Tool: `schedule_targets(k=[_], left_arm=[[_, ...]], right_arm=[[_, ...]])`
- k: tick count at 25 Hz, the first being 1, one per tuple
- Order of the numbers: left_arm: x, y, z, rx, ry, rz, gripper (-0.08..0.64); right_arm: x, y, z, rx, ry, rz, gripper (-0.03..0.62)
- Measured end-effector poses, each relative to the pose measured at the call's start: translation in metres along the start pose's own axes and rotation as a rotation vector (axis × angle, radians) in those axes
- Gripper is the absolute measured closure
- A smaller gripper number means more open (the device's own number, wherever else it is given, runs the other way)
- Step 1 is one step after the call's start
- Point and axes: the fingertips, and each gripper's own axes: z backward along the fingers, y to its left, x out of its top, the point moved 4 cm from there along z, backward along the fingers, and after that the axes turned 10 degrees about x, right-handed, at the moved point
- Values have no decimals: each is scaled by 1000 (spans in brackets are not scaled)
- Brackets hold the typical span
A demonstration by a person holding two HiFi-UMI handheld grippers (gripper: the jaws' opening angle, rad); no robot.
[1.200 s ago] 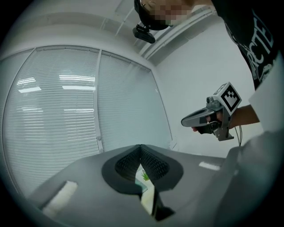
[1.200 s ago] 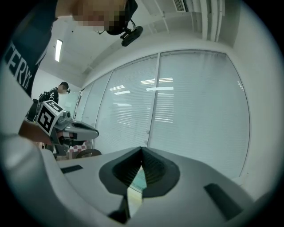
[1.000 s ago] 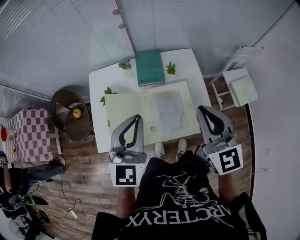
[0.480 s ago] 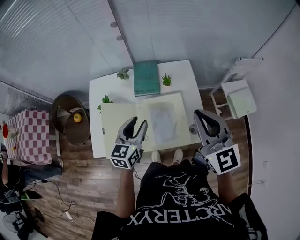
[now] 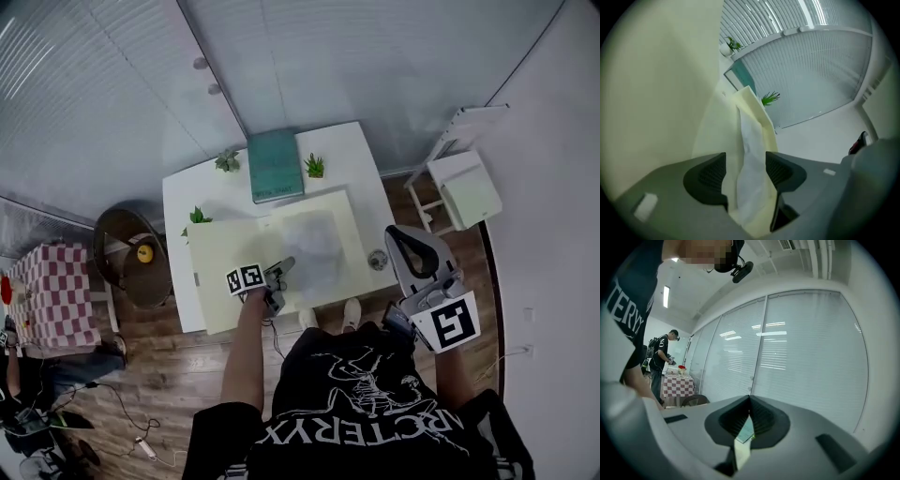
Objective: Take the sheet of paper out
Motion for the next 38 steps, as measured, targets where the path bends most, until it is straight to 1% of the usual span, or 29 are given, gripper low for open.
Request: schedule_targets(k=[4, 6, 8, 9, 12, 14, 15, 16, 17, 19, 21, 25, 29, 32, 34, 35, 36, 38], left_arm=[[5, -4, -15, -31, 25, -15, 319], [3, -12, -27, -45, 58, -38, 327], [0, -21, -40, -50, 86, -52, 367], [-1, -26, -46, -52, 91, -56, 371], [-3, -35, -59, -49, 87, -66, 417], [-3, -39, -65, -42, 83, -78, 424], [-4, -39, -66, -33, 78, -86, 447], [-5, -39, -66, -20, 71, -92, 511], [-6, -37, -65, -10, 66, -94, 546], [-8, -36, -60, -6, 57, -101, 549], [-7, -39, -48, -8, 35, -127, 549], [-4, -50, -7, -12, -44, -201, 551], [6, -60, 52, -1, -176, -238, 551], [20, -60, 100, 51, -289, -260, 551], [29, -63, 133, 96, -372, -291, 551], [35, -68, 150, 123, -414, -325, 551], [41, -76, 167, 156, -457, -375, 551], [54, -99, 200, 223, -556, -494, 551]], right_arm=[[-6, -3, 4, -30, 29, -11, 580], [-7, -4, 5, -41, 38, -14, 580], [-7, -4, 6, -46, 37, -13, 580], [-6, -3, 5, -46, 32, -13, 580], [-5, -1, 6, -52, 26, -7, 580], [-7, -1, 8, -54, 46, -5, 580], [-8, -1, 9, -55, 53, -5, 580], [-9, -1, 11, -56, 58, -5, 580], [-10, 0, 13, -56, 62, -5, 580], [-10, 0, 14, -53, 59, -4, 580], [-9, -1, 12, -46, 51, -3, 580], [-6, -3, 4, -18, 18, -9, 580], [-4, 5, -11, 47, -13, -21, 580], [1, 13, -24, 95, -36, -19, 580], [4, 17, -31, 120, -52, -15, 580], [6, 19, -33, 131, -59, -13, 580], [9, 21, -35, 139, -66, -10, 580], [11, 23, -37, 149, -76, -5, 580]])
